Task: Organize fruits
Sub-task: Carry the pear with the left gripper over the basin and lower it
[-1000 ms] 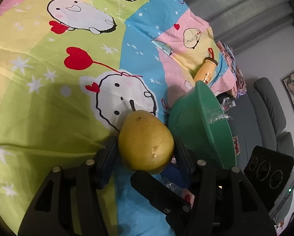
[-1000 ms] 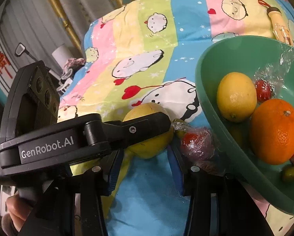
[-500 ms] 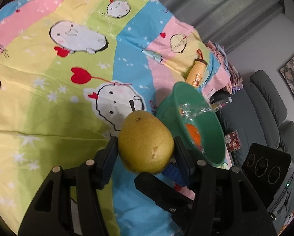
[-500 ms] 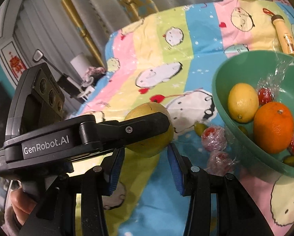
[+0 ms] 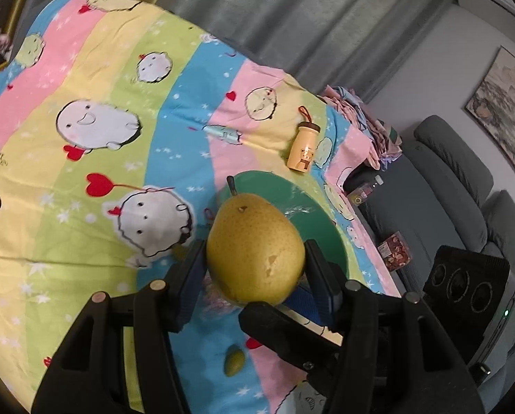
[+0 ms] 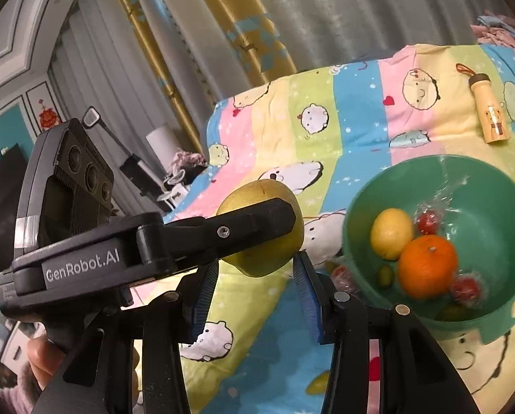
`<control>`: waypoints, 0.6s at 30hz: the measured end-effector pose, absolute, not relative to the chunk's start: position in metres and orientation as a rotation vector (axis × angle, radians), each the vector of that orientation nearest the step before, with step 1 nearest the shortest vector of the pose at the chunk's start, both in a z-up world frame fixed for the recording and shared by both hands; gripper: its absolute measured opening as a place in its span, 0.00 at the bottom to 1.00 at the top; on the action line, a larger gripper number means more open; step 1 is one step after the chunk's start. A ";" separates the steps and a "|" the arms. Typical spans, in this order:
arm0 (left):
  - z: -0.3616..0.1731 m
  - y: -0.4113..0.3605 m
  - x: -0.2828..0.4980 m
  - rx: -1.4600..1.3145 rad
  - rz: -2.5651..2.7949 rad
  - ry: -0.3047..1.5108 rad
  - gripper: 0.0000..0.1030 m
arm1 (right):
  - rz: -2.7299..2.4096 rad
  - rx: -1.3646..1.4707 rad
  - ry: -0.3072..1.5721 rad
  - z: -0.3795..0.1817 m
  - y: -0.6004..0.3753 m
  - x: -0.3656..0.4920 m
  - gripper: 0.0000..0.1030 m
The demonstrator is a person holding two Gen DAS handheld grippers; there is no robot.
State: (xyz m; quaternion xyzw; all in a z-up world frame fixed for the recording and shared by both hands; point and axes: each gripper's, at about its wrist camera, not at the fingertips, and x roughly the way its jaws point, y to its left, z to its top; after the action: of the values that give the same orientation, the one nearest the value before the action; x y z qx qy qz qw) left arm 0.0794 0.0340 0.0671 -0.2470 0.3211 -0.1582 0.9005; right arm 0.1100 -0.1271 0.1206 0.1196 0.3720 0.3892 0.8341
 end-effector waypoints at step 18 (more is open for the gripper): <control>0.061 -0.074 0.179 -0.432 -0.472 0.825 0.54 | 0.673 0.359 0.839 0.108 -0.238 0.182 0.46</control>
State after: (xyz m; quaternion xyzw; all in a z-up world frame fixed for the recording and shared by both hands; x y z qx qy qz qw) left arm 0.1792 -0.0740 0.0607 -0.2064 0.3941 -0.2253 0.8668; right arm 0.1818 -0.2382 0.1075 0.1702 0.3976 0.3185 0.8435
